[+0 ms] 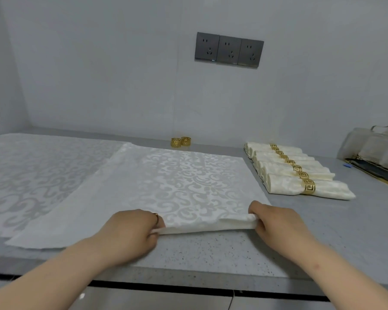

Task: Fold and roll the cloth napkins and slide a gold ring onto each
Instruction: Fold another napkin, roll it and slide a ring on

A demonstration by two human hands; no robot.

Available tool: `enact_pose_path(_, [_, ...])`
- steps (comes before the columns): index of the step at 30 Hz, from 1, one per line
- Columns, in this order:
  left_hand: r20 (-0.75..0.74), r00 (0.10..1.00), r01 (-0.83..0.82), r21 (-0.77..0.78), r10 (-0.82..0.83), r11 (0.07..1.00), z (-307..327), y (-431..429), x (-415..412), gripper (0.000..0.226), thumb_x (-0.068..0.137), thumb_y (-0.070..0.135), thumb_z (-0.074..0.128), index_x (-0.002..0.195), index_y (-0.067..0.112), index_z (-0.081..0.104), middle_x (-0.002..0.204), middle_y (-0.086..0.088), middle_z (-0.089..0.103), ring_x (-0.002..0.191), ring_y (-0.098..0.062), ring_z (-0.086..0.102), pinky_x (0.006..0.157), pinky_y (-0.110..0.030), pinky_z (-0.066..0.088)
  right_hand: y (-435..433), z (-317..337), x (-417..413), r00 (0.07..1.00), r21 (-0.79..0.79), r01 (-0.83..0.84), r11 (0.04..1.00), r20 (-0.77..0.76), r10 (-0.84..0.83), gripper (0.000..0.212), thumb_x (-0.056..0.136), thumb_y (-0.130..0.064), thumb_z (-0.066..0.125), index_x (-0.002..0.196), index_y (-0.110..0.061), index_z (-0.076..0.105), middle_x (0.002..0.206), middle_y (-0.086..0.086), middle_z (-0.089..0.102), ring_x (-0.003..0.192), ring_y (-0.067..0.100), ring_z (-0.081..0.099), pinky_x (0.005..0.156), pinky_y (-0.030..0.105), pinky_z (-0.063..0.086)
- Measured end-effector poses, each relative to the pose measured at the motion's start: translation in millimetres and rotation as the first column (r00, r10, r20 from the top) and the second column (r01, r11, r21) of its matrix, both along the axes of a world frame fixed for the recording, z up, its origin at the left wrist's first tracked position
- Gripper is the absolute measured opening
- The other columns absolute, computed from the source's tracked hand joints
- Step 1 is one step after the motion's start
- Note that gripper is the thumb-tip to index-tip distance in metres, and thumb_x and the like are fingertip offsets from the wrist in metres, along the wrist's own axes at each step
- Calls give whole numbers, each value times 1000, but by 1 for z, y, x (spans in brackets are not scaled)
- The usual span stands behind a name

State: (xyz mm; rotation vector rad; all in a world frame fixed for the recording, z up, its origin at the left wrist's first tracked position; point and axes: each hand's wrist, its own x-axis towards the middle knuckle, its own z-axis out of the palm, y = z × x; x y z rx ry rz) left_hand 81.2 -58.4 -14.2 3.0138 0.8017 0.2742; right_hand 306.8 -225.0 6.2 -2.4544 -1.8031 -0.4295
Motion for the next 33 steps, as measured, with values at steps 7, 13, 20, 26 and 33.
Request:
enact_pose_path(7, [-108,974,-186,108,198,976,1,20,-38,28,94,32,38,118,31,52,117,11,57,110,-8,52,69,-20,34,-13,6,4,989,-115,146,983,-14,-149,11,92,-15,34,92,-25,28,64,-10,29,68,18,41,48,18,22])
enact_pose_path(13, [-132,990,-84,-315,44,945,27,7,-64,3,87,39,51,84,40,52,93,13,60,92,-6,57,74,-13,41,-29,25,11,927,-372,54,926,-327,-186,28,84,-8,43,63,-21,30,64,-7,34,58,6,32,53,22,24])
enact_pose_path(20, [-107,987,37,-585,-122,810,57,21,-78,38,53,56,64,59,19,57,58,15,54,57,0,51,59,-21,40,-45,50,28,789,-374,1,927,-569,-231,9,70,-23,51,71,-16,46,71,-4,45,67,9,41,65,26,30])
enact_pose_path(26, [-421,885,-330,-265,199,906,66,77,-71,37,70,26,75,54,21,42,56,11,46,56,-6,44,56,-17,33,-7,39,47,797,-147,195,970,-552,-244,24,84,-7,52,64,-14,42,66,-3,43,60,10,38,55,24,27])
enact_pose_path(33, [193,803,-505,-283,564,815,33,128,-54,15,84,19,62,74,17,51,76,-4,53,72,-20,47,60,-27,33,51,16,60,840,161,316,935,-506,-197,16,82,-4,41,72,-9,51,68,5,54,63,16,46,52,26,31])
